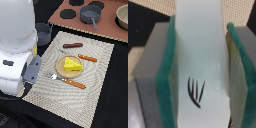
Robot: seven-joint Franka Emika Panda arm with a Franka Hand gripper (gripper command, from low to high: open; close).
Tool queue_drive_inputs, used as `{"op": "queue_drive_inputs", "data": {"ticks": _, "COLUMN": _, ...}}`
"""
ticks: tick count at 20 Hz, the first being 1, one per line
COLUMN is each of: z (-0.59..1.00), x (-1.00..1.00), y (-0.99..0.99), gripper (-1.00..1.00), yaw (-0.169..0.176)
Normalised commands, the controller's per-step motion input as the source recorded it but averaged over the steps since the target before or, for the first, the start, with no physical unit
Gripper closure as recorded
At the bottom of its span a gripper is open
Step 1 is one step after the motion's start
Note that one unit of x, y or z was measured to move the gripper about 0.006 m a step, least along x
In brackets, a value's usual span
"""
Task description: Interact with the objects in diverse but meaningful ways.
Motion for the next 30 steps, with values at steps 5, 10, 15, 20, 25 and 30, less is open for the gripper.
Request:
{"op": "queue_drive_inputs", "data": {"ticks": 5, "z": -0.68, "x": -0.84, "y": 0.09, "gripper": 1.0, "yaw": 0.039}}
{"op": "queue_drive_inputs", "data": {"ticks": 10, "z": -0.13, "x": -0.55, "y": 0.0, "gripper": 1.0, "yaw": 0.009}}
{"op": "queue_drive_inputs", "data": {"ticks": 15, "z": 0.24, "x": 0.0, "y": 0.03, "gripper": -1.0, "yaw": -0.003}}
{"op": "queue_drive_inputs", "data": {"ticks": 20, "z": 0.11, "x": 0.15, "y": 0.03, "gripper": -1.0, "yaw": 0.0}}
{"op": "queue_drive_inputs", "data": {"ticks": 25, "z": 0.36, "x": 0.37, "y": 0.2, "gripper": -1.0, "yaw": 0.0}}
{"op": "queue_drive_inputs", "data": {"ticks": 30, "z": 0.83, "x": 0.55, "y": 0.75, "gripper": -1.0, "yaw": 0.006}}
